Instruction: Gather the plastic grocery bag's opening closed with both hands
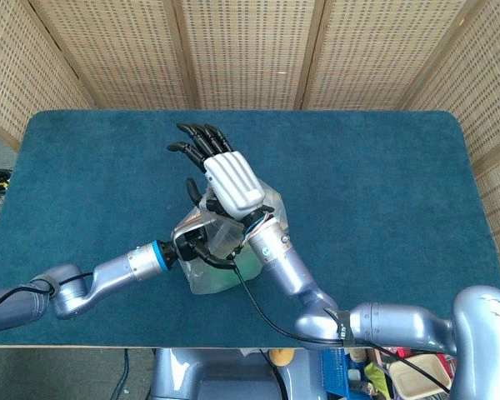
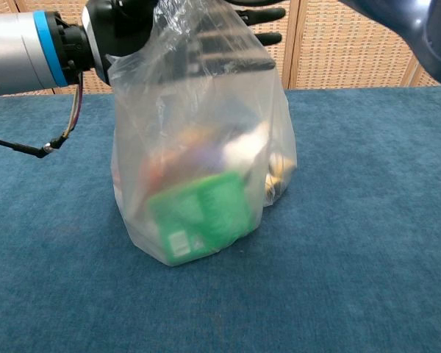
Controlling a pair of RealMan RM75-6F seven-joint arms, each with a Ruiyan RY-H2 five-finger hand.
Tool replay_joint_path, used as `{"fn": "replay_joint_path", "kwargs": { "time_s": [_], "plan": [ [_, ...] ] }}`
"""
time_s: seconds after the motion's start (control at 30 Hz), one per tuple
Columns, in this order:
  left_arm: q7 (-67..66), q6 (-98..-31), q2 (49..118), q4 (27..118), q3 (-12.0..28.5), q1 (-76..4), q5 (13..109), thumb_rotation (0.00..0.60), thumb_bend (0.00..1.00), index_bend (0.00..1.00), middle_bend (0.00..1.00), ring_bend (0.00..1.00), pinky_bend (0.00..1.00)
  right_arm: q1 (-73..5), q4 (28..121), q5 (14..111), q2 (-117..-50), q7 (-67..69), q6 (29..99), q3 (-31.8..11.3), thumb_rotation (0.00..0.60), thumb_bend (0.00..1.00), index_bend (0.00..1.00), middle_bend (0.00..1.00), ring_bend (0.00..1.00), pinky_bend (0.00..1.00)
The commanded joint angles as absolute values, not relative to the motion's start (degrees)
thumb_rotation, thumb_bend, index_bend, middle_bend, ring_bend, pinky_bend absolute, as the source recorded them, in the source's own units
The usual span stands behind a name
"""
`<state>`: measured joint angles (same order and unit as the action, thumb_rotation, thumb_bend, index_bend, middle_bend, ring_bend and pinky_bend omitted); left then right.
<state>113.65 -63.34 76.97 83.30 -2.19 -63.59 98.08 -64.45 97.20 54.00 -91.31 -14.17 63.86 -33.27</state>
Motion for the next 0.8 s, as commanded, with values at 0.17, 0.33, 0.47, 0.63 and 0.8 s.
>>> {"fn": "replay_joint_path", "kwargs": {
  "time_s": [0.17, 0.33, 0.47, 0.63, 0.8],
  "plan": [
    [111.27, -62.42, 77.26, 84.55, -1.94, -63.56, 97.53, 0.600, 0.07, 0.12, 0.07, 0.14, 0.17, -65.03, 96.40, 53.24, -91.22, -14.61, 64.48, -33.53, 0.600, 0.64, 0.21, 0.09, 0.00, 0.00],
    [109.41, -61.21, 77.34, 84.98, -1.04, -63.87, 96.33, 0.600, 0.06, 0.12, 0.07, 0.14, 0.16, -64.97, 96.95, 53.33, -91.04, -14.07, 64.52, -33.27, 0.600, 0.64, 0.21, 0.09, 0.00, 0.00],
    [108.13, -59.58, 77.76, 85.40, 0.52, -64.48, 94.39, 0.600, 0.07, 0.12, 0.07, 0.14, 0.16, -64.98, 98.17, 54.37, -90.52, -13.82, 64.17, -32.69, 0.600, 0.63, 0.21, 0.09, 0.00, 0.00],
    [105.47, -57.90, 78.63, 85.87, 2.62, -65.32, 92.40, 0.600, 0.05, 0.12, 0.07, 0.14, 0.15, -65.29, 99.54, 55.08, -90.08, -13.99, 63.87, -32.38, 0.600, 0.63, 0.21, 0.10, 0.00, 0.00],
    [102.00, -56.11, 79.11, 87.19, 4.32, -65.87, 90.53, 0.600, 0.05, 0.12, 0.07, 0.14, 0.14, -65.55, 100.15, 55.48, -89.58, -14.86, 63.94, -31.96, 0.600, 0.32, 0.15, 0.09, 0.00, 0.00]
  ]
}}
